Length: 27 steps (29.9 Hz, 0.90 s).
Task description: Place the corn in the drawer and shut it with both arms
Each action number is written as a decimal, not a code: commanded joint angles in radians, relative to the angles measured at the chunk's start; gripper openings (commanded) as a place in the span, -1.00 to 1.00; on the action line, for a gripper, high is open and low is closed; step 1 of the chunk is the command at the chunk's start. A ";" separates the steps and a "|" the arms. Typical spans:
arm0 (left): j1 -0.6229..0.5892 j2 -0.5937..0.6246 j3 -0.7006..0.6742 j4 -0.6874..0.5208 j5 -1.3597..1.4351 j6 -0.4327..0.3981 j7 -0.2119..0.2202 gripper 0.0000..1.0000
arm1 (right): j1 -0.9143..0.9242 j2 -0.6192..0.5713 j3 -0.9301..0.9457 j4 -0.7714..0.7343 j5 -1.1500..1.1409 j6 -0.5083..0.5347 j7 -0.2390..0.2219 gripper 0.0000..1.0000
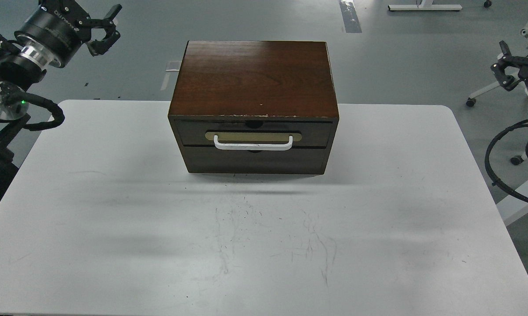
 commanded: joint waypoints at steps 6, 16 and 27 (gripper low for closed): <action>0.078 -0.055 -0.061 0.076 -0.018 0.000 0.007 0.96 | -0.019 0.060 0.012 0.000 0.077 0.000 -0.007 1.00; 0.178 -0.094 -0.160 0.143 -0.087 0.000 0.021 0.95 | -0.058 0.103 0.017 -0.003 0.159 0.000 -0.015 1.00; 0.203 -0.150 -0.146 0.219 -0.073 0.000 0.021 0.96 | -0.073 0.123 0.000 -0.002 0.154 0.000 -0.014 1.00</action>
